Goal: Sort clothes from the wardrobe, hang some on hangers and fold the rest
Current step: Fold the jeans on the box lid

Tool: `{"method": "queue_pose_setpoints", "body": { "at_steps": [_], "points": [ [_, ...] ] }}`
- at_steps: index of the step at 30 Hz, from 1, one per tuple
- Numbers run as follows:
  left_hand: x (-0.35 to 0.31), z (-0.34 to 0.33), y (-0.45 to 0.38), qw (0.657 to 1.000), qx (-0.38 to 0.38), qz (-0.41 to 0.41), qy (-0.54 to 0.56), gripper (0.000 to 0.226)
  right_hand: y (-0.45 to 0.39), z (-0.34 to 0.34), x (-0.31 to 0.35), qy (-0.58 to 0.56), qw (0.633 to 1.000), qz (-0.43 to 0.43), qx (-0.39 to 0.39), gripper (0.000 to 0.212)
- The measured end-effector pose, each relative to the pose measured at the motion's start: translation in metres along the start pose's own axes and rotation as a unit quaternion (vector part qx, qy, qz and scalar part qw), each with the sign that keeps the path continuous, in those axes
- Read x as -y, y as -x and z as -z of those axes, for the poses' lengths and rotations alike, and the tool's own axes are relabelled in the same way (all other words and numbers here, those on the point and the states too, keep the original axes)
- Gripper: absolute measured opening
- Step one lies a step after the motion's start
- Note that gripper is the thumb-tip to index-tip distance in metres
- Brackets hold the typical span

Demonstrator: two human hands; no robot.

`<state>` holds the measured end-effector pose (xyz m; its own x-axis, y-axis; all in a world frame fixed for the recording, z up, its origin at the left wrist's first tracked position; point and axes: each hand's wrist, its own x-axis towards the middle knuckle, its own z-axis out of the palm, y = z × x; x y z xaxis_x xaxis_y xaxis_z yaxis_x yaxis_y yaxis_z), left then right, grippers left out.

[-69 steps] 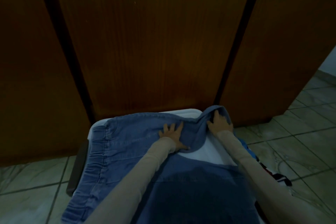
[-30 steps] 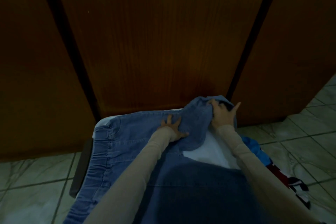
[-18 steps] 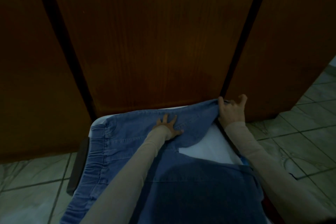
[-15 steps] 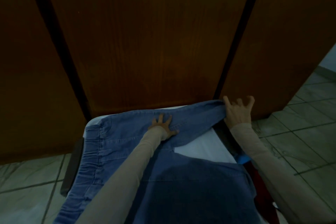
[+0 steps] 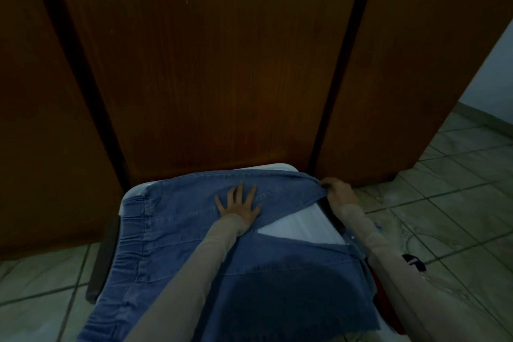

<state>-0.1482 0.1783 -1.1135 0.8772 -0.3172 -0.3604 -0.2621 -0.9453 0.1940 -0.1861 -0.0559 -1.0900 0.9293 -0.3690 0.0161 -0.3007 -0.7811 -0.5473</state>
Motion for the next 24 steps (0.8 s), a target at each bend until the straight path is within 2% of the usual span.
{"method": "queue_pose_setpoints", "body": {
  "at_steps": [2, 3, 6, 9, 12, 17, 24],
  "points": [
    [0.005, -0.001, -0.003, 1.0, 0.011, -0.01, 0.002, 0.063, -0.002, 0.0, 0.004, -0.06, 0.998, 0.011, -0.032, 0.029],
    [0.007, 0.001, -0.004, 1.0, 0.022, -0.014, 0.001, 0.065, -0.004, -0.001, 0.007, -0.043, 0.999, 0.017, -0.025, 0.026],
    [0.011, 0.007, -0.008, 0.998, 0.059, -0.025, -0.01, 0.071, -0.01, -0.007, 0.017, 0.12, 0.991, 0.041, 0.05, 0.04],
    [0.011, 0.008, -0.009, 0.997, 0.071, -0.028, -0.015, 0.074, -0.015, -0.012, 0.027, 0.208, 0.975, 0.039, 0.064, 0.052],
    [0.012, 0.008, -0.011, 0.997, 0.074, -0.028, -0.013, 0.077, -0.019, -0.017, 0.033, 0.209, 0.975, 0.014, 0.08, 0.062],
    [0.012, 0.009, -0.012, 0.996, 0.084, -0.031, -0.007, 0.081, -0.018, -0.029, 0.031, 0.079, 0.994, 0.002, 0.073, 0.062],
    [0.014, 0.01, -0.012, 0.995, 0.086, -0.042, -0.002, 0.081, -0.027, -0.032, 0.033, 0.156, 0.982, -0.021, 0.107, 0.073]
  ]
}}
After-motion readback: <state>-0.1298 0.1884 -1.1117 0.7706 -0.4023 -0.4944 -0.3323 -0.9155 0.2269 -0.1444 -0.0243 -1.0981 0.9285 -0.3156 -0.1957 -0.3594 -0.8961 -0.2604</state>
